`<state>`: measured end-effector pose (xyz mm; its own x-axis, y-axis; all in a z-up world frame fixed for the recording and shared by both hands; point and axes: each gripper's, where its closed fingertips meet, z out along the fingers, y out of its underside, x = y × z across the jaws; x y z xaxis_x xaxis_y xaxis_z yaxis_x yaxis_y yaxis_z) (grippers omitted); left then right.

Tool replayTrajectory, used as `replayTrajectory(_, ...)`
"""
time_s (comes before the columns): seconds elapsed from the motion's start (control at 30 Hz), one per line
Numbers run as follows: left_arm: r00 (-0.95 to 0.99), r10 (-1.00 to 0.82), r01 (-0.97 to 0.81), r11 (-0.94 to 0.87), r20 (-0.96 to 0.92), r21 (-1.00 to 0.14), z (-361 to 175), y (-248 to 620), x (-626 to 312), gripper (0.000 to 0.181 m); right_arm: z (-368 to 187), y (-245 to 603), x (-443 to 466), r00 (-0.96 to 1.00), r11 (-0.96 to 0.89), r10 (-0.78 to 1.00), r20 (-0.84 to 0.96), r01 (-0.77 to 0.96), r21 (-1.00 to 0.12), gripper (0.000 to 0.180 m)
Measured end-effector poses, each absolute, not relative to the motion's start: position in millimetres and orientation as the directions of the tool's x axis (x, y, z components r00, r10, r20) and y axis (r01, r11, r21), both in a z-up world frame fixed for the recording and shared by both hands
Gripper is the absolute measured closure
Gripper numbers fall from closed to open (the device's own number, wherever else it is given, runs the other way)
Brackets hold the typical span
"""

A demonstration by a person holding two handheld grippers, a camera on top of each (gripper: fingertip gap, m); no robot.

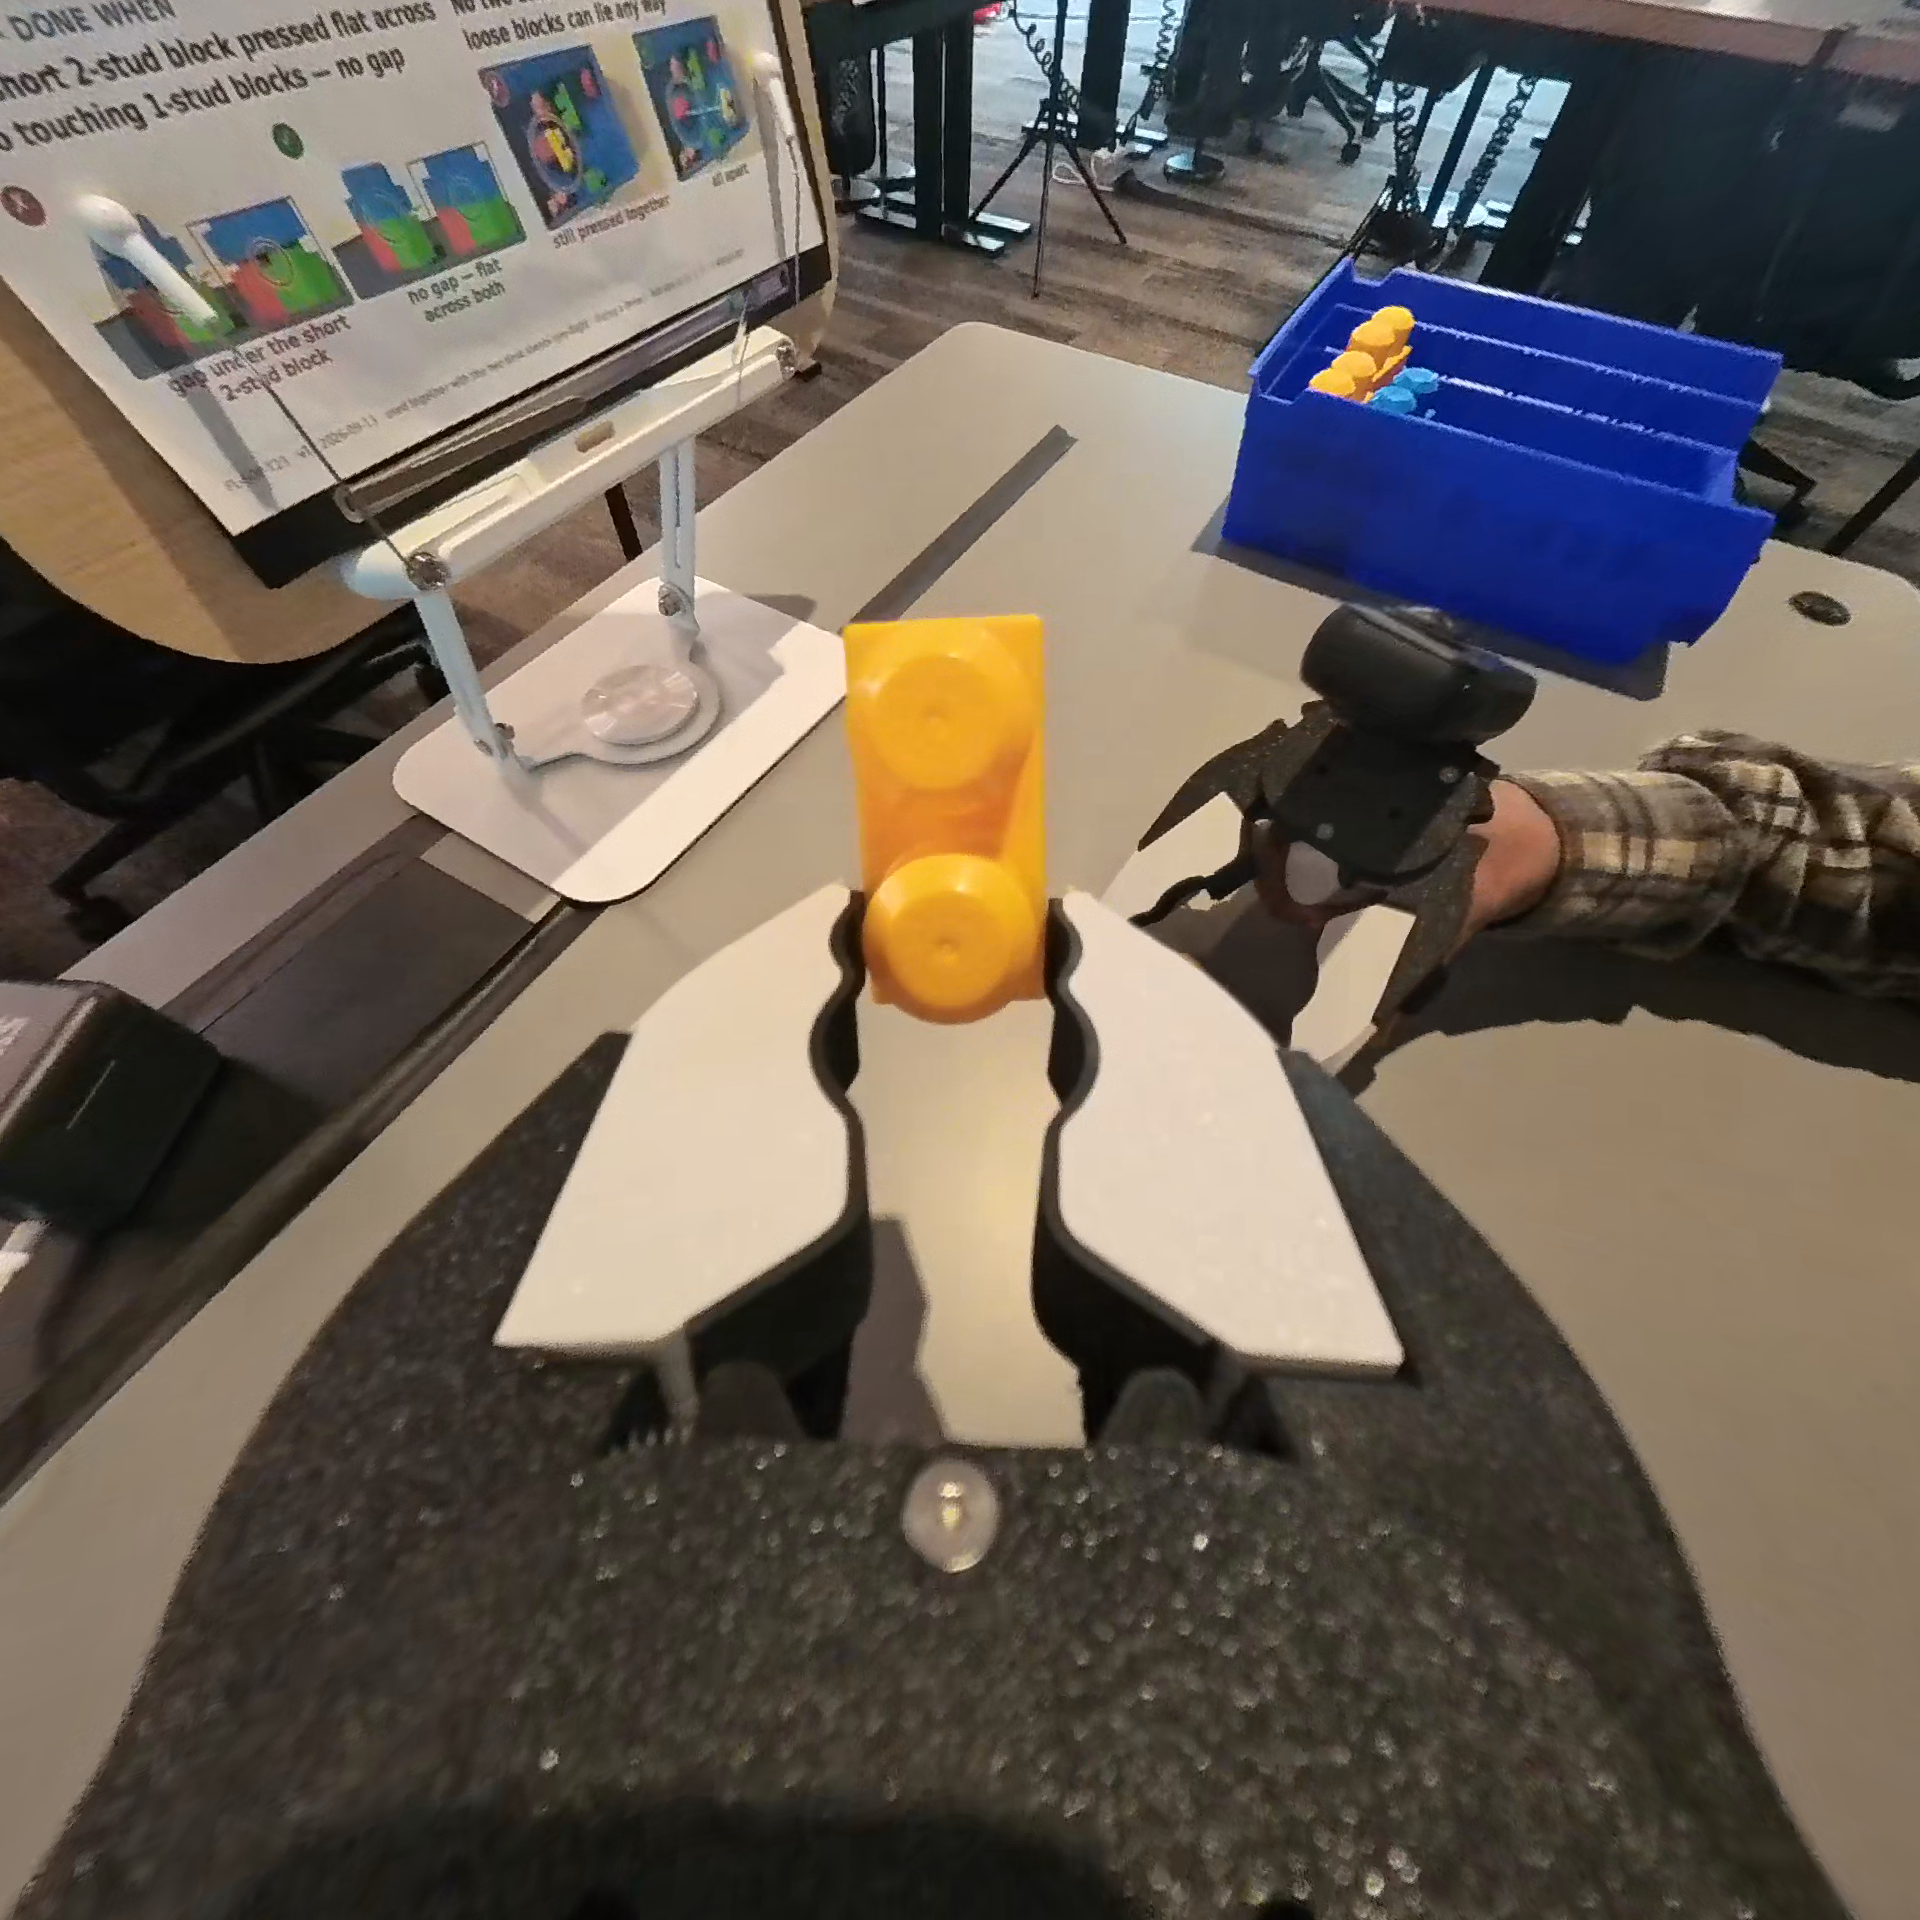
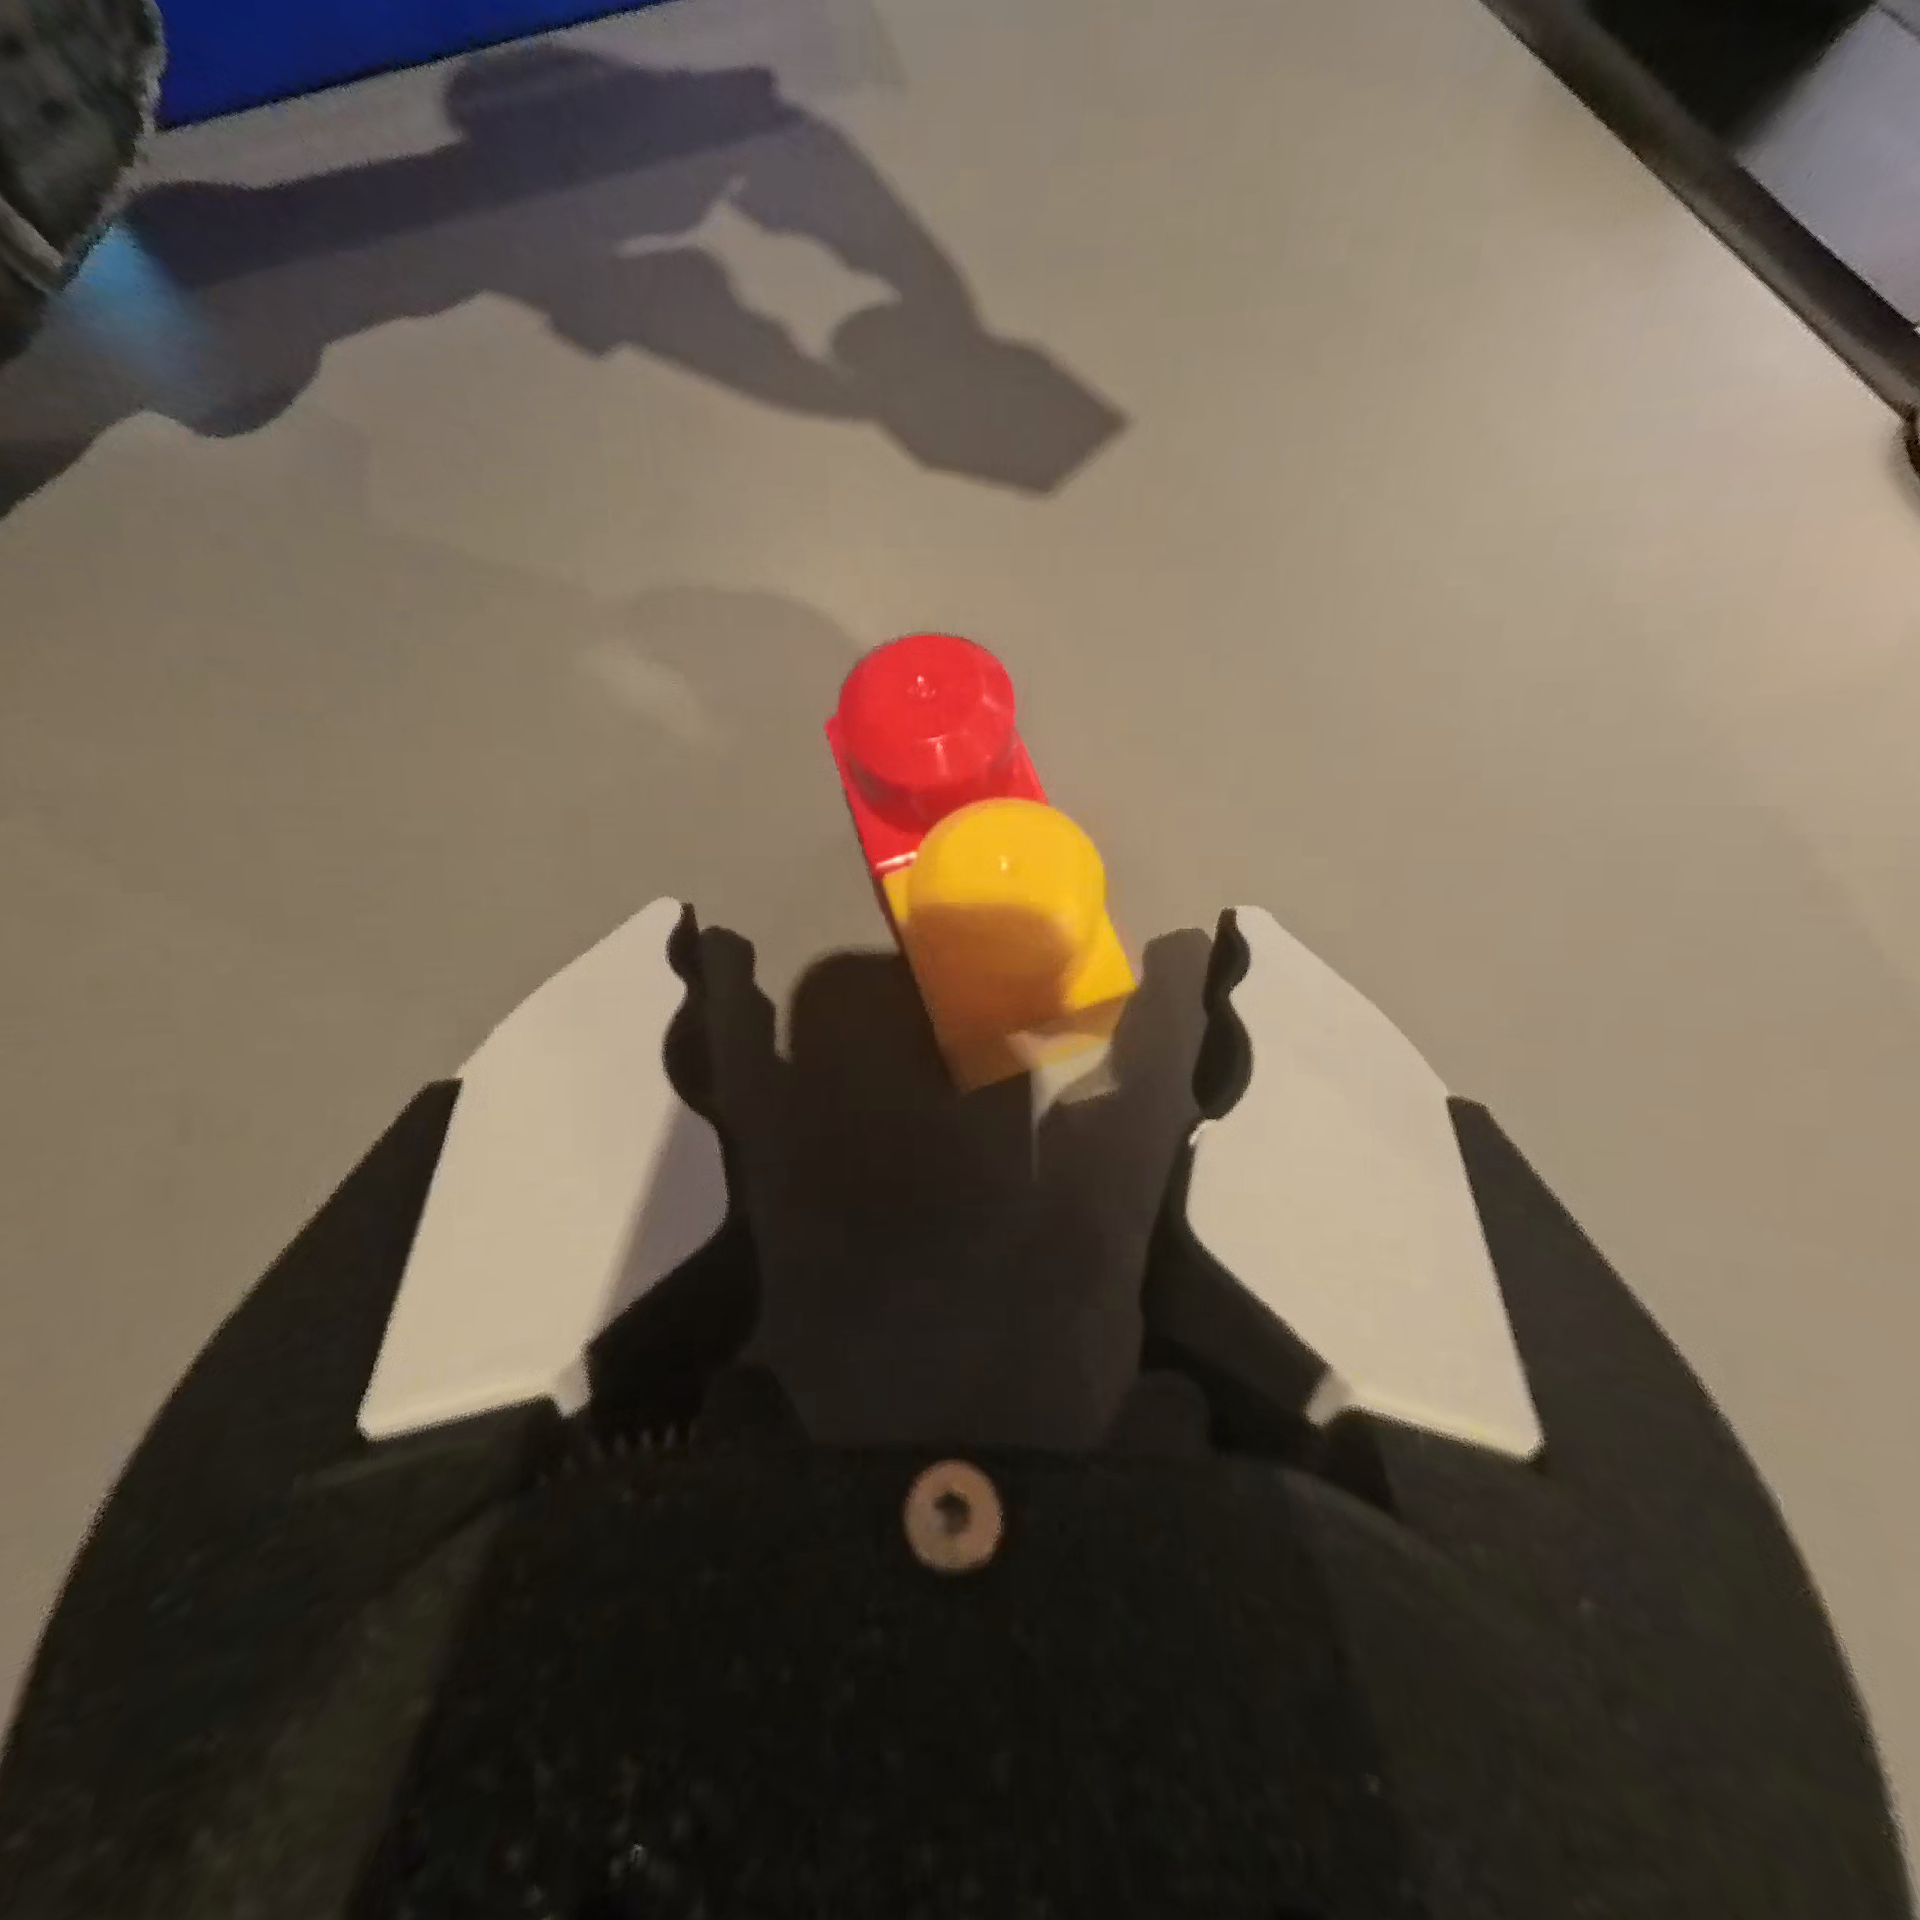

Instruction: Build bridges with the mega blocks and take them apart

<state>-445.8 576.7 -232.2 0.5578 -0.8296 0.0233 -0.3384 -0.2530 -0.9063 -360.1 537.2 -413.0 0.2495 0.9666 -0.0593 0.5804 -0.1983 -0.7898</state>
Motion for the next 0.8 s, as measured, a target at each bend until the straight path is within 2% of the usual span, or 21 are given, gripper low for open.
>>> replayTrajectory(0.47,0.571,-0.821,-0.355,-0.232,-0.014,-0.906,-231,579,-449,0.148,-426,535,-366,0.179,-0.145,0.983,-0.032,0.663,-0.734,0.113)
replayTrajectory(0.63,0.569,-0.822,-0.36,-0.231,-0.016,-0.904,-232,580,-448,0.148,-426,537,-366,0.193,-0.159,0.981,-0.039,0.66,-0.734,0.111)
replayTrajectory(0.73,0.567,-0.823,-0.359,-0.226,-0.02,-0.906,-230,578,-449,0.148,-419,541,-362,0.215,-0.165,0.976,-0.033,0.63,-0.759,0.1)
replayTrajectory(0.8,0.569,-0.822,-0.355,-0.219,-0.025,-0.909,-227,578,-451,0.148,-417,545,-353,0.221,-0.152,0.975,-0.003,0.66,-0.736,0.089)
